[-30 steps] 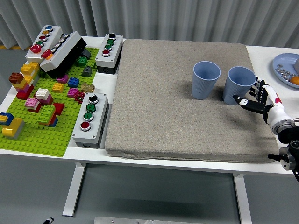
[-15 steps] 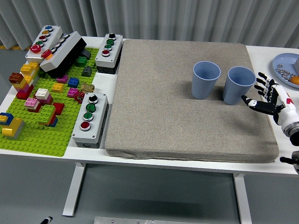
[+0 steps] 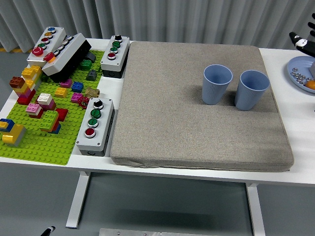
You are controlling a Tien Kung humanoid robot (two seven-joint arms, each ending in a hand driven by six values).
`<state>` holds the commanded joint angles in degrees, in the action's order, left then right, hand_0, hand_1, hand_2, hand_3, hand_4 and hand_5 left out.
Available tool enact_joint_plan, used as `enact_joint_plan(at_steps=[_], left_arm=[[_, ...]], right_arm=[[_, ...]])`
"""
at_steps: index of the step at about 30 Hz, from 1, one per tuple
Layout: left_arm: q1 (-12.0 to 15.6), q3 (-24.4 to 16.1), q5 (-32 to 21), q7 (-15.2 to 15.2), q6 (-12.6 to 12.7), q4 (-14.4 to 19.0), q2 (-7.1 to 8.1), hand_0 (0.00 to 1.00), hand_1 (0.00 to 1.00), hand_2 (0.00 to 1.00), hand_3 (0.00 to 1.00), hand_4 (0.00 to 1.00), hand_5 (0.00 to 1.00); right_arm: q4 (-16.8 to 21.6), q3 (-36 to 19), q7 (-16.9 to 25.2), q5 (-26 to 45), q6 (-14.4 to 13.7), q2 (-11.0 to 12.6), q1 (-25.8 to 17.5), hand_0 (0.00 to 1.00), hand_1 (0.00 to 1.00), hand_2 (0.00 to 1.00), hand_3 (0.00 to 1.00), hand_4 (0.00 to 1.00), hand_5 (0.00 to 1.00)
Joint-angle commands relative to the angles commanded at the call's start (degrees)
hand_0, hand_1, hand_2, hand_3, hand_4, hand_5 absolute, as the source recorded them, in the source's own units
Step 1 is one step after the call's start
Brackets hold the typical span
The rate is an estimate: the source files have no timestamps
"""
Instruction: Pick cup pour cup place
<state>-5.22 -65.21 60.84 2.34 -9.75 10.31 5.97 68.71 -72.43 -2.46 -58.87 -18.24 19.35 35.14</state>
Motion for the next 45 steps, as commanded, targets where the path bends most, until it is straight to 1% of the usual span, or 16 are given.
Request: enact_joint_plan(at_steps=[3, 4, 6, 9, 10, 13, 15, 16, 19, 20, 21, 22, 23, 33, 45], left_arm=[[-0.1, 0.5, -0.3, 0.0, 0.0, 0.0, -0.09, 0.837, 0.808, 0.883, 0.804, 0.636, 0.998], [-0.1, 0.5, -0.3, 0.0, 0.0, 0.0, -0.12, 0.837, 0.808, 0.883, 0.804, 0.636, 0.998], [-0.1, 0.6, -0.4, 0.0, 0.0, 0.0, -0.19, 0.837, 0.808, 0.883, 0.804, 0.636, 0.998], [-0.2, 0.9, -0.6, 0.0, -0.1, 0.0, -0.28, 0.837, 0.808, 0.883, 0.804, 0.636, 0.998], [-0.2, 1.0, -0.6, 0.0, -0.1, 0.0, -0.29, 0.837, 0.808, 0.883, 0.805, 0.635, 0.998], [-0.2, 1.4, -0.7, 0.1, -0.2, 0.0, -0.31, 0.837, 0.808, 0.883, 0.805, 0.635, 0.998], [-0.2, 1.6, -0.8, 0.1, -0.2, 0.0, -0.32, 0.837, 0.808, 0.883, 0.805, 0.635, 0.998], [-0.2, 1.6, -0.8, 0.1, -0.2, 0.0, -0.32, 0.837, 0.808, 0.883, 0.804, 0.635, 0.998], [-0.1, 1.6, -0.5, 0.2, -0.3, 0.0, -0.29, 0.837, 0.808, 0.883, 0.804, 0.635, 0.998], [-0.1, 1.6, -0.5, 0.2, -0.3, 0.0, -0.29, 0.837, 0.808, 0.883, 0.804, 0.635, 0.998], [0.0, 1.6, -0.4, 0.2, -0.4, 0.0, -0.28, 0.837, 0.808, 0.883, 0.804, 0.635, 0.998], [0.0, 1.7, -0.5, 0.2, -0.4, 0.0, -0.29, 0.837, 0.808, 0.883, 0.803, 0.635, 0.998], [0.0, 1.7, -0.5, 0.2, -0.4, 0.0, -0.29, 0.837, 0.808, 0.883, 0.803, 0.635, 0.998], [0.0, 1.7, -0.7, 0.1, -0.3, 0.0, -0.26, 0.838, 0.808, 0.883, 0.804, 0.636, 0.998], [0.0, 1.3, -0.4, 0.0, -0.3, 0.0, -0.32, 0.838, 0.808, 0.883, 0.804, 0.634, 0.998]], right_arm=[[-2.4, -1.4, 1.9, 3.5, -0.8, -1.6, 1.5, 0.938, 0.843, 0.853, 0.867, 0.841, 0.365], [-2.9, -1.6, 2.2, 4.4, -1.1, -2.0, 1.6, 0.934, 0.832, 0.814, 0.841, 0.848, 0.559], [-3.8, -1.9, 2.4, 5.1, -1.7, -2.8, 1.8, 0.934, 0.832, 0.814, 0.841, 0.848, 0.559], [-5.7, -3.6, 3.5, 5.3, -1.9, -4.4, 2.0, 0.934, 0.832, 0.814, 0.841, 0.848, 0.559], [-6.1, -4.4, 4.1, 5.3, -2.4, -4.8, 2.1, 0.9, 0.787, 0.77, 0.804, 0.834, 0.998], [-7.2, -5.6, 7.7, 6.6, -5.9, -6.1, 1.9, 0.9, 0.787, 0.77, 0.804, 0.834, 0.998], [-7.5, -5.0, 10.9, 8.3, -9.5, -7.0, 1.5, 0.9, 0.787, 0.77, 0.804, 0.834, 0.998], [-7.6, -4.8, 12.3, 8.8, -11.3, -7.2, 1.4, 0.942, 0.852, 0.886, 0.886, 0.805, 0.998], [-8.4, -2.4, 18.3, 12.5, -17.6, -9.0, 0.8, 0.942, 0.852, 0.886, 0.886, 0.805, 0.998], [-8.4, -2.2, 20.1, 13.0, -18.7, -9.1, 0.8, 0.942, 0.852, 0.886, 0.886, 0.805, 0.998], [-8.5, -1.5, 21.7, 13.6, -18.7, -9.6, 0.5, 0.942, 0.852, 0.886, 0.886, 0.805, 0.998], [-8.5, -0.9, 22.3, 13.5, -18.7, -10.0, 0.3, 0.953, 0.862, 0.915, 0.908, 0.793, 0.998], [-8.5, -0.6, 22.4, 13.4, -18.7, -10.1, 0.2, 0.953, 0.862, 0.915, 0.908, 0.793, 0.998], [-7.9, -0.3, 19.9, 12.3, -18.7, -9.9, 0.0, 0.955, 0.86, 0.91, 0.907, 0.786, 0.998], [-7.8, -0.7, 19.2, 11.8, -18.7, -9.6, -0.1, 0.957, 0.855, 0.905, 0.906, 0.778, 0.998]])
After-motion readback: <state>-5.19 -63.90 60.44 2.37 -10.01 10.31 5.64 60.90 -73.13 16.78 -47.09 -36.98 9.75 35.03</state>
